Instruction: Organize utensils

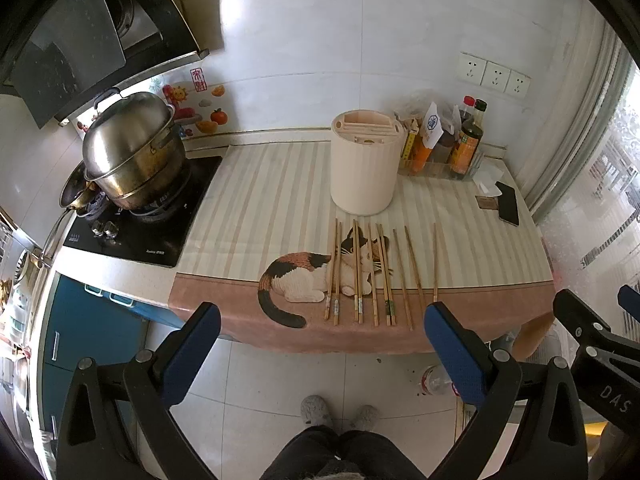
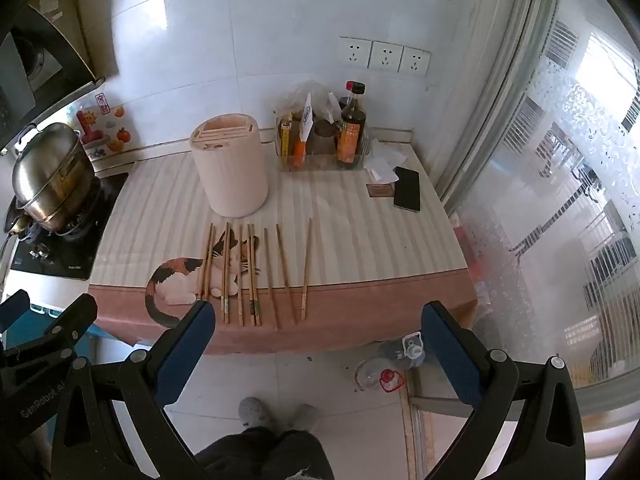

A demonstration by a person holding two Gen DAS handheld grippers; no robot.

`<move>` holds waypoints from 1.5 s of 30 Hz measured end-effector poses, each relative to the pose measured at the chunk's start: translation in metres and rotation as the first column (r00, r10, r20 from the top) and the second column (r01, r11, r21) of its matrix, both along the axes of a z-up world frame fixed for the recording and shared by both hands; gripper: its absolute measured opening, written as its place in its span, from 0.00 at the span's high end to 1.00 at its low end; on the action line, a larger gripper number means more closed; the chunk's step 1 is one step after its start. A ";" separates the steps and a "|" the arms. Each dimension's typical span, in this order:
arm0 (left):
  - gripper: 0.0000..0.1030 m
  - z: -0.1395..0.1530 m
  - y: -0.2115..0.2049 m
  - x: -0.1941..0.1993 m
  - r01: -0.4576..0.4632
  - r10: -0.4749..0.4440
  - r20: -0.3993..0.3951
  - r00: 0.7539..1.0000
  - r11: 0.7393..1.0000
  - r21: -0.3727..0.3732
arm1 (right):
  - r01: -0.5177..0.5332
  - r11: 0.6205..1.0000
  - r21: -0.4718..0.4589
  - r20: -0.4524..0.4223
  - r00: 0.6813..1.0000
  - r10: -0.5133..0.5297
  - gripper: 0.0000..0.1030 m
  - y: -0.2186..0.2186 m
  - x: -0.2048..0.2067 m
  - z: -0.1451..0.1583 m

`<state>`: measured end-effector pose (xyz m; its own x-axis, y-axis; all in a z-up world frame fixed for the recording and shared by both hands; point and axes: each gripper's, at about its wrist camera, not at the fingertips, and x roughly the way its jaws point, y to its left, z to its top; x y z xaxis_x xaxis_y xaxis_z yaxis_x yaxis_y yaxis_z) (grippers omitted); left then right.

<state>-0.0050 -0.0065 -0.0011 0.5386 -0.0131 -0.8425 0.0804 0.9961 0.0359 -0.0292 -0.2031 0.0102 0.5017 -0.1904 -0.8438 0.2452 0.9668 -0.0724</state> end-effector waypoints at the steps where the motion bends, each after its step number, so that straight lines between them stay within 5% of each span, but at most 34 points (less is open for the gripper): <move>1: 0.00 0.001 0.000 0.000 0.000 0.000 0.001 1.000 1.000 -0.001 | 0.003 1.000 0.001 0.001 1.000 -0.003 0.00 0.000 0.000 -0.001; 45: 0.00 0.016 0.002 -0.003 0.013 -0.013 0.013 1.000 1.000 -0.007 | 0.001 1.000 -0.005 0.006 1.000 -0.001 0.00 0.003 -0.007 0.016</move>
